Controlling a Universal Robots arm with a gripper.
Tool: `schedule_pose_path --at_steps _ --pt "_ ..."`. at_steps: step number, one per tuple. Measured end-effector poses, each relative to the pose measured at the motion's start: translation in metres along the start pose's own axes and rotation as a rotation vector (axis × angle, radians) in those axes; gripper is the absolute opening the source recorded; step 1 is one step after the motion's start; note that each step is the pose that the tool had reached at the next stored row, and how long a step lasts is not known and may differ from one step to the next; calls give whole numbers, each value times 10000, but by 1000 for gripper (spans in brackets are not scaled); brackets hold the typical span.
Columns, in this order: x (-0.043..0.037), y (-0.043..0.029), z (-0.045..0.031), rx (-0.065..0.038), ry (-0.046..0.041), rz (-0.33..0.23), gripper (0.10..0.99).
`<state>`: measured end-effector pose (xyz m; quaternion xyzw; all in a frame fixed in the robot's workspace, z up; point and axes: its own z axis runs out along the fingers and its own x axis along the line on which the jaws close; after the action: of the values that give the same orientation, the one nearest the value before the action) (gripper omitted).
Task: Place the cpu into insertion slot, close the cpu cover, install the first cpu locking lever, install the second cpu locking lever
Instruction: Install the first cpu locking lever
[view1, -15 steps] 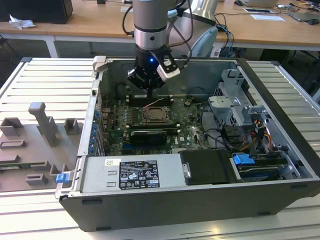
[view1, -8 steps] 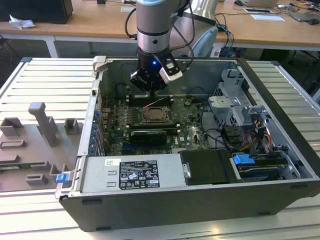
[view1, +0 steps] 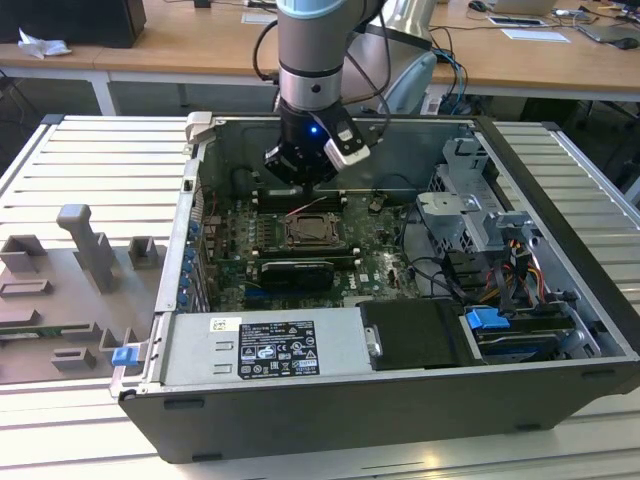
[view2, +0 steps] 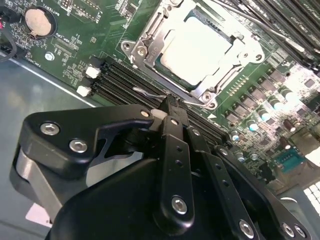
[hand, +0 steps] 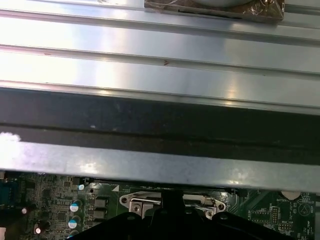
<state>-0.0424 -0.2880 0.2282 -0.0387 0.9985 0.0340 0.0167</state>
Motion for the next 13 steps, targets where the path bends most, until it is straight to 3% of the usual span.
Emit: schedule_pose_path --at_steps 13 --pt "-73 18 65 -9 -3 1 106"
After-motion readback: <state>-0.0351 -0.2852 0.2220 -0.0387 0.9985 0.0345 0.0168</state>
